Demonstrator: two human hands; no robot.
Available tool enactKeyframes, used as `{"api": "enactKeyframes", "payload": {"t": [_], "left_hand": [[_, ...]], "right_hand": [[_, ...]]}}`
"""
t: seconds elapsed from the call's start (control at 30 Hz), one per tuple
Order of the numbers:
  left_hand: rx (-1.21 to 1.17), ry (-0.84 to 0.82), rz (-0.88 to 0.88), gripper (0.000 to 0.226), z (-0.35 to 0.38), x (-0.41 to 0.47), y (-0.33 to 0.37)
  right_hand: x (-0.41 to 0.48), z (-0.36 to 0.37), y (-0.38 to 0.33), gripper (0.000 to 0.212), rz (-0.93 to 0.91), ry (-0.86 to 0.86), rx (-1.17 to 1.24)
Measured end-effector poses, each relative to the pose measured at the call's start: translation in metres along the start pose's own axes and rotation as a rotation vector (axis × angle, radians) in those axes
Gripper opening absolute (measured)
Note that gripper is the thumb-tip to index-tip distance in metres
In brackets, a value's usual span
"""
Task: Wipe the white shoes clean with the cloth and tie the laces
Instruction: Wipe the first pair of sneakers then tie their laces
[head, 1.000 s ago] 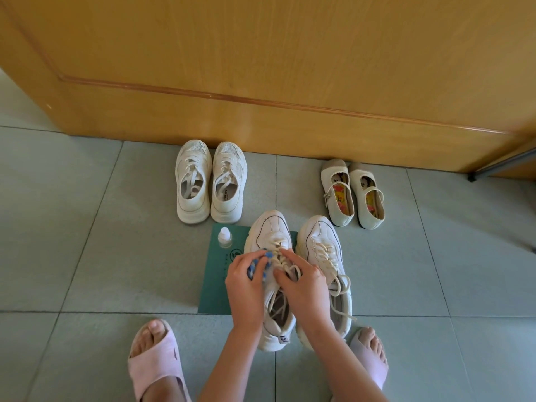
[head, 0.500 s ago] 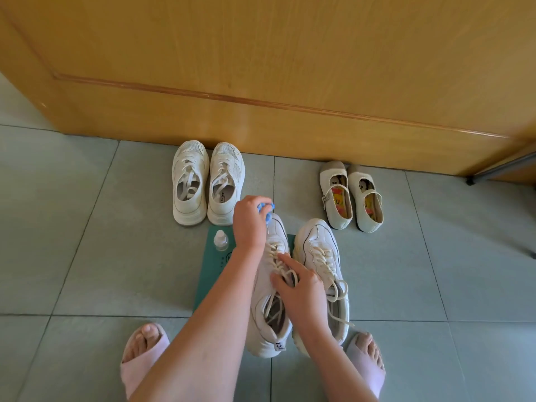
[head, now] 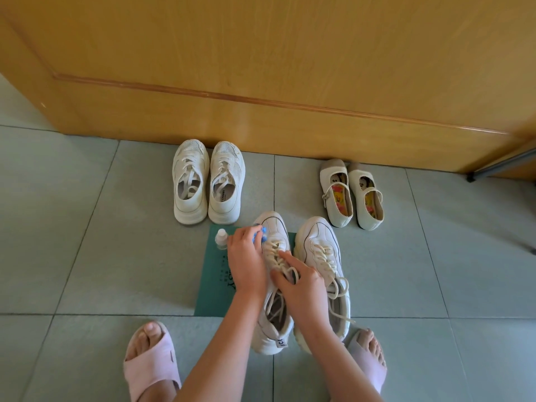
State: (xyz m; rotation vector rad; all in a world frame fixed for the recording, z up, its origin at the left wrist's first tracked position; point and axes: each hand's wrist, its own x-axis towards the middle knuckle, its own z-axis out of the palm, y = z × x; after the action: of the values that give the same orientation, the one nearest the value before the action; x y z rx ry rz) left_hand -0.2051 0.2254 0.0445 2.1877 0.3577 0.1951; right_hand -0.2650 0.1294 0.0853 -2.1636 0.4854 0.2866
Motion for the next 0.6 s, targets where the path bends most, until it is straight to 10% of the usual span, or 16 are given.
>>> {"api": "enactKeyframes", "payload": {"t": [0.6], "left_hand": [[-0.326,0.046,-0.352,0.018,-0.031,-0.063,-0.003]], "right_hand": [[-0.001,-0.009,-0.007,0.043,-0.023,-0.055,-0.006]]}}
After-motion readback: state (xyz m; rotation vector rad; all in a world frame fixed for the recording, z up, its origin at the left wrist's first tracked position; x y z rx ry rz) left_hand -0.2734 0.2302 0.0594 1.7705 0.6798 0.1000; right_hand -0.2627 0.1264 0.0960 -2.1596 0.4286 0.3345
